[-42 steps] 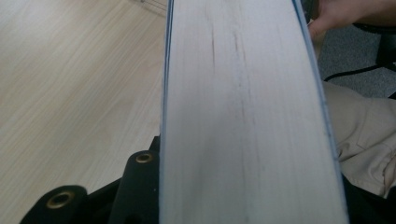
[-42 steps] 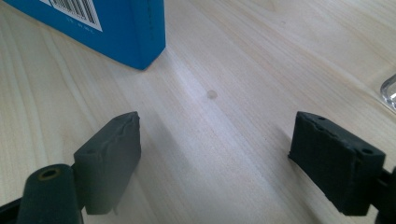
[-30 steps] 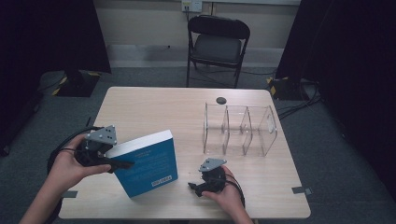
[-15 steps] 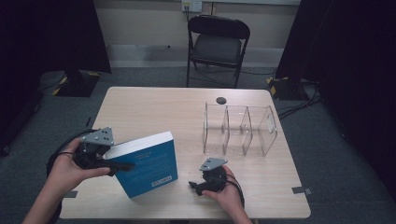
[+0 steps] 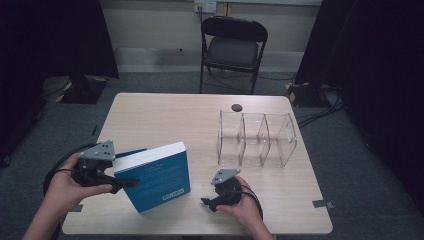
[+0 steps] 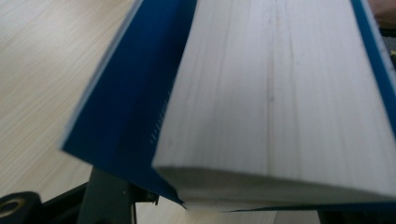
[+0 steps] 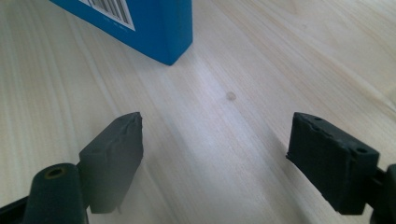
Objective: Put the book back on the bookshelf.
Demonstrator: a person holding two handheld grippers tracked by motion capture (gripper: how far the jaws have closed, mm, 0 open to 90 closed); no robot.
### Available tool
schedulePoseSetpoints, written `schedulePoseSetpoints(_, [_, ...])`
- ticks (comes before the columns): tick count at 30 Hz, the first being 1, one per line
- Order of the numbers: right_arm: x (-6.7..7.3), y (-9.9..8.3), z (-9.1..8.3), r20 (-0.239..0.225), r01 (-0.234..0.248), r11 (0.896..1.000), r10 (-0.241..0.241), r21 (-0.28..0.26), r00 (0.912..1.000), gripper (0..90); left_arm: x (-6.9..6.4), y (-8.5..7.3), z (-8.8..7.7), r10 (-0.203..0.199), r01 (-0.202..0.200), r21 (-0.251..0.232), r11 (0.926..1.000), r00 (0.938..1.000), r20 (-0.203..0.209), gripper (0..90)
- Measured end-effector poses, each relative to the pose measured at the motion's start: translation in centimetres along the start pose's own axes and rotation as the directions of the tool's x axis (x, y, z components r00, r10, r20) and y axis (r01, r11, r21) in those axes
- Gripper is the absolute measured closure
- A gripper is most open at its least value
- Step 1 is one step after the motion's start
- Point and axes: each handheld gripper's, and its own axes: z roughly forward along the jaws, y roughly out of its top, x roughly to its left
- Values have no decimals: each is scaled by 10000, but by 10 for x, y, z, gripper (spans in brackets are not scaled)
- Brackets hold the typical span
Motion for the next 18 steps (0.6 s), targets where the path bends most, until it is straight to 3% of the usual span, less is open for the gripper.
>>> schedulePoseSetpoints(7, [0,13,-10,-290,118,9999,-116,61,9995,176,0,-4,0,-56,56,-258,9997,10000,5,423])
schedulePoseSetpoints(13, [0,28,-18,-888,248,9996,-260,-139,9957,177,0,-8,0,-107,108,-349,9993,9999,21,423])
schedulePoseSetpoints(18, [2,49,-27,-1065,773,9970,-762,63,9914,176,0,-12,0,-186,183,-406,9990,9998,-60,429])
